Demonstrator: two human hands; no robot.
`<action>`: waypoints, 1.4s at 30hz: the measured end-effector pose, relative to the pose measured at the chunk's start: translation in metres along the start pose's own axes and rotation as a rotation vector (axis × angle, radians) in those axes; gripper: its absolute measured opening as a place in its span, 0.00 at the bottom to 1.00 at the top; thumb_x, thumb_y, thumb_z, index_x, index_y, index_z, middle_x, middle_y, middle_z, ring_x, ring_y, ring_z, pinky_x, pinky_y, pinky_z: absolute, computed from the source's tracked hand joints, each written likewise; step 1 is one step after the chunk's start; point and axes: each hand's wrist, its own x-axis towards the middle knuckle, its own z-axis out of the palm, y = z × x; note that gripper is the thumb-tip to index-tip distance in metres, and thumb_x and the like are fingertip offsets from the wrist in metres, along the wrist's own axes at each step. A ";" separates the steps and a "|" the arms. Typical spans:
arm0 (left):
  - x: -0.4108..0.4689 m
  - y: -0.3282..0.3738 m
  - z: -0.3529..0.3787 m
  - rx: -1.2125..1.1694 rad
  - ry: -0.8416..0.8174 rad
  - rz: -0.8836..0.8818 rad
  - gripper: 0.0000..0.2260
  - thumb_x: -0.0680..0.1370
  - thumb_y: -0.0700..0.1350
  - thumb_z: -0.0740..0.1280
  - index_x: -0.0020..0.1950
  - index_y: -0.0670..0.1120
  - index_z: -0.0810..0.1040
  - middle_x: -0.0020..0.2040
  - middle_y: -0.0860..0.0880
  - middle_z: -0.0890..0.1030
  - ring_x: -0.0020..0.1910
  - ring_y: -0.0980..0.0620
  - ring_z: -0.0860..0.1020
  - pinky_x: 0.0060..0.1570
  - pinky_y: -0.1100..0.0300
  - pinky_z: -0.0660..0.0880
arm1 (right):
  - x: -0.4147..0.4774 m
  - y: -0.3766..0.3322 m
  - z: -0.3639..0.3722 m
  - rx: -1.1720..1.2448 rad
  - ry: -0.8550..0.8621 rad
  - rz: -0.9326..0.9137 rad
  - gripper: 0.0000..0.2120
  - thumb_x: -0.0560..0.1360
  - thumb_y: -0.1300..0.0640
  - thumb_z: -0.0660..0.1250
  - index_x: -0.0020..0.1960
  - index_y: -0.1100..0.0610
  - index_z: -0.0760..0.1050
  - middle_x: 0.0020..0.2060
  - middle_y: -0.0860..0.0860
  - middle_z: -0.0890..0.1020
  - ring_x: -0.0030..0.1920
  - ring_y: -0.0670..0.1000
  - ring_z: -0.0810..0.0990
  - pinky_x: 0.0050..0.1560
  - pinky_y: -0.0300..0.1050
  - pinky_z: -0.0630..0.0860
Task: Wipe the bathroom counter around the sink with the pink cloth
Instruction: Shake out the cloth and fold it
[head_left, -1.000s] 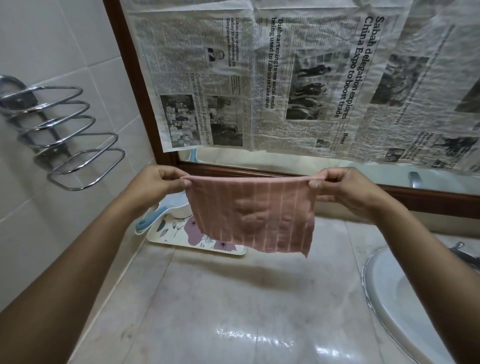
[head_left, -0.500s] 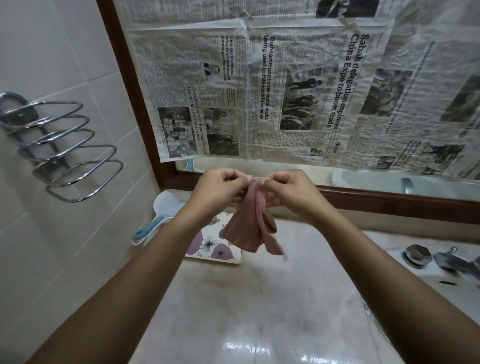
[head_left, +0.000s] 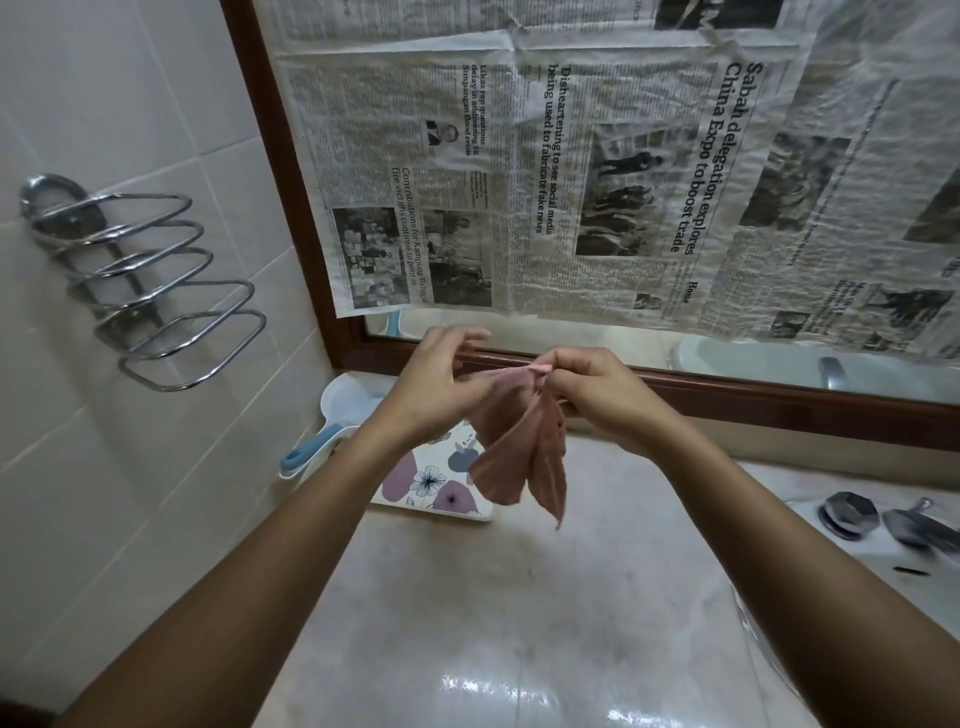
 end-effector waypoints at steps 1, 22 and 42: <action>-0.001 -0.009 0.001 0.047 -0.104 -0.015 0.25 0.71 0.53 0.72 0.69 0.58 0.76 0.68 0.52 0.73 0.66 0.54 0.76 0.67 0.53 0.75 | -0.002 -0.001 -0.002 0.058 -0.045 0.011 0.12 0.81 0.66 0.62 0.46 0.56 0.82 0.37 0.54 0.81 0.39 0.52 0.79 0.46 0.49 0.77; 0.006 0.006 -0.010 -0.343 -0.101 -0.013 0.07 0.75 0.35 0.77 0.50 0.41 0.81 0.46 0.39 0.87 0.44 0.51 0.83 0.48 0.58 0.82 | 0.002 -0.002 -0.004 -0.499 0.070 -0.112 0.08 0.72 0.44 0.79 0.45 0.44 0.82 0.39 0.44 0.85 0.39 0.42 0.80 0.42 0.44 0.75; 0.015 -0.030 -0.010 -0.513 0.207 -0.122 0.07 0.81 0.45 0.71 0.44 0.50 0.76 0.43 0.45 0.83 0.41 0.47 0.80 0.38 0.54 0.75 | 0.004 0.028 -0.008 0.307 -0.072 0.195 0.09 0.79 0.57 0.73 0.58 0.56 0.81 0.42 0.49 0.85 0.39 0.46 0.83 0.50 0.46 0.82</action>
